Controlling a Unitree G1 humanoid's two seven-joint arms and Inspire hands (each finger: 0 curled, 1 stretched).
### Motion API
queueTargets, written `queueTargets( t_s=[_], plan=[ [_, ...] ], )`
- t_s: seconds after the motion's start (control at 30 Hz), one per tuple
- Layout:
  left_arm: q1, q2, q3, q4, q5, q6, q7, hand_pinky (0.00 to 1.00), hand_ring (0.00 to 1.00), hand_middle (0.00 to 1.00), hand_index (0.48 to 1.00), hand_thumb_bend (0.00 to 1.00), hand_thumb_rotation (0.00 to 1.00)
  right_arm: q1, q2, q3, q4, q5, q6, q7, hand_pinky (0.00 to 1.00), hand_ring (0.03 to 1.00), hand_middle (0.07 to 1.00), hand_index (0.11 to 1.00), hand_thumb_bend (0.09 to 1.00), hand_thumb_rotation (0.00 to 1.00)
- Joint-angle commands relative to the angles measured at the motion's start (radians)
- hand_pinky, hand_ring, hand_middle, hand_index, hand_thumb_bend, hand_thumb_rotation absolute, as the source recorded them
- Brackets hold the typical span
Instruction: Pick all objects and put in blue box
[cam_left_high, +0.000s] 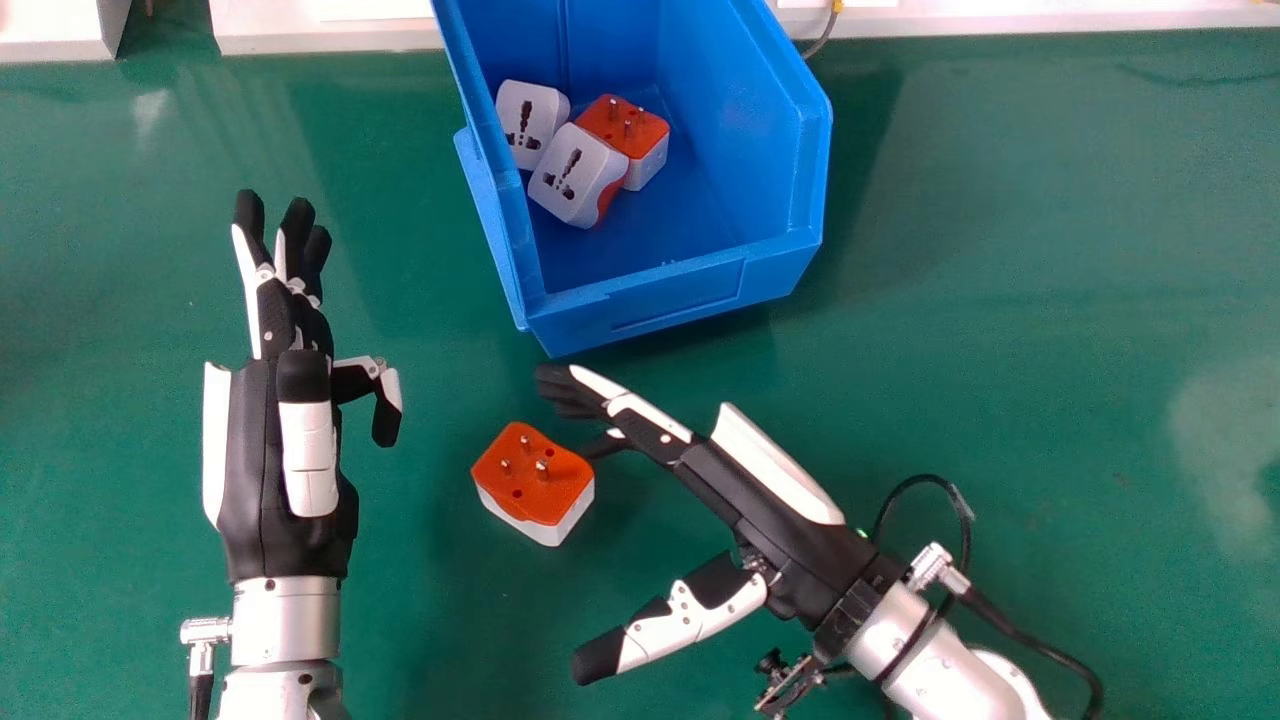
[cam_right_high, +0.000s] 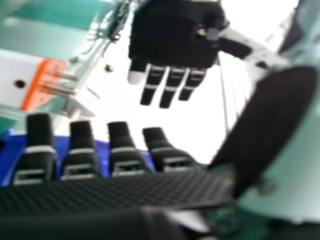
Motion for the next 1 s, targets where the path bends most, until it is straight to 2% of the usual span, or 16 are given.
queueTargets(
  t_s=[0.0, 0.13, 0.27, 0.4, 0.8, 0.97],
  plan=[
    [-0.002, 0.005, -0.005, -0.009, 0.000, -0.026, -0.003, 0.00, 1.00, 1.00, 0.963, 1.00, 1.00, -0.029, -0.004, 0.006, 0.000, -0.003, -0.006, -0.012, 0.81, 0.896, 0.916, 0.927, 1.000, 0.42],
    [-0.002, 0.007, -0.004, -0.011, -0.002, -0.025, -0.005, 0.00, 1.00, 1.00, 0.962, 1.00, 1.00, -0.042, -0.022, 0.016, -0.002, -0.016, -0.010, -0.019, 0.81, 0.897, 0.917, 0.927, 1.000, 0.42],
    [-0.007, 0.009, -0.006, -0.008, 0.002, -0.023, -0.004, 0.00, 1.00, 1.00, 0.962, 1.00, 1.00, -0.057, -0.037, 0.015, 0.004, -0.021, -0.017, -0.024, 0.81, 0.896, 0.917, 0.925, 1.000, 0.43],
    [-0.010, 0.010, -0.007, -0.009, -0.004, -0.021, -0.012, 0.00, 1.00, 1.00, 0.961, 1.00, 1.00, -0.067, -0.034, 0.015, 0.017, -0.016, -0.012, -0.020, 0.81, 0.899, 0.919, 0.925, 1.000, 0.43],
    [-0.002, 0.018, -0.006, -0.023, -0.016, -0.011, -0.039, 0.00, 1.00, 1.00, 0.956, 1.00, 1.00, -0.091, -0.022, 0.021, 0.045, -0.020, -0.003, -0.016, 0.82, 0.918, 0.932, 0.930, 1.000, 0.45],
    [0.002, 0.017, -0.006, -0.025, -0.020, -0.011, -0.045, 0.00, 1.00, 1.00, 0.955, 1.00, 1.00, -0.106, -0.004, 0.021, 0.077, -0.011, 0.026, 0.005, 0.83, 0.923, 0.937, 0.932, 1.000, 0.45]
  ],
)
